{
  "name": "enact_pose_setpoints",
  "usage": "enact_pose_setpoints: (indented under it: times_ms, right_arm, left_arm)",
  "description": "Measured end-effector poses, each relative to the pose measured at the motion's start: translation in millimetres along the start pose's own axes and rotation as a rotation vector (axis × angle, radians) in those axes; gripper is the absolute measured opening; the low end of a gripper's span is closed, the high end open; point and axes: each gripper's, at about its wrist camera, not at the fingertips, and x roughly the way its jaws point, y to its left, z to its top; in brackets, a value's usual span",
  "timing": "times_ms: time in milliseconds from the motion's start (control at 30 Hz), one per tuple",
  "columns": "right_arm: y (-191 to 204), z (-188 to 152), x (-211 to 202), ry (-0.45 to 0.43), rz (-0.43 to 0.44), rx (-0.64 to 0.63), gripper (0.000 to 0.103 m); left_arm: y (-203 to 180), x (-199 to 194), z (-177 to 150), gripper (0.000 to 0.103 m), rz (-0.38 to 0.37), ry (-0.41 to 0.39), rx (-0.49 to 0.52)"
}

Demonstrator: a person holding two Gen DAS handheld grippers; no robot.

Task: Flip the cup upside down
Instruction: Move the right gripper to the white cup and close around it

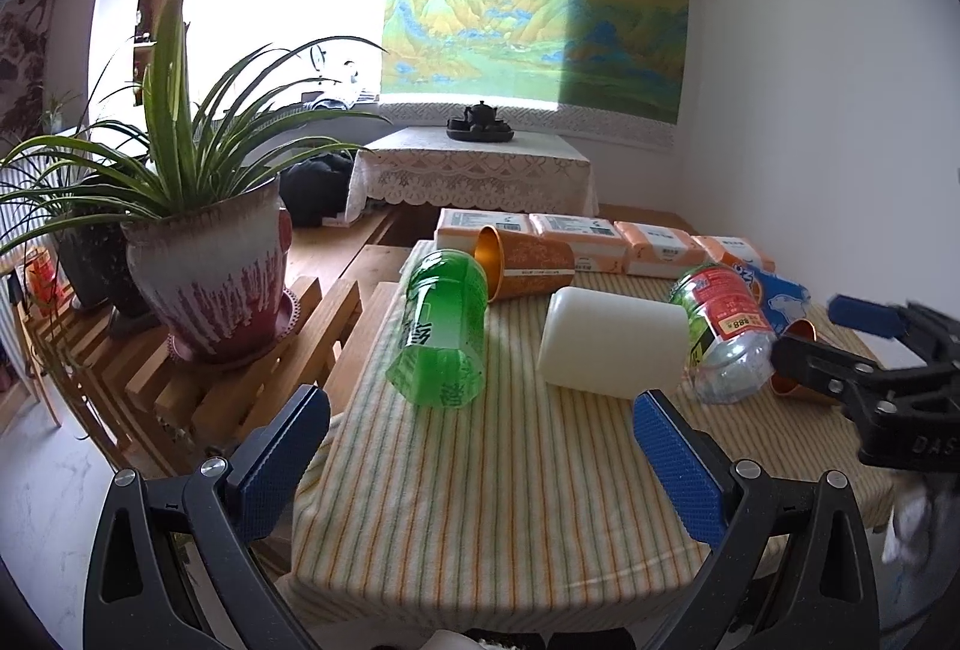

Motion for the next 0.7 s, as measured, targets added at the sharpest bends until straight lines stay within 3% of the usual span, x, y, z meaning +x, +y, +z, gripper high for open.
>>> enact_pose_setpoints:
  times_ms: [267,500,700]
  right_arm:
    - [37,47,68,0.211,0.141,-0.285,0.090]
    - [70,59,125,0.403,0.151,-0.485,0.090]
    - [83,54,151,0.488,0.121,-0.578,0.090]
  left_arm:
    - [26,-3,-6,0.102,0.049,0.014,-0.039]
    - [56,-5,-6,0.102,0.092,0.011,-0.092]
    - [74,-3,-7,0.102,0.102,0.016,-0.120]
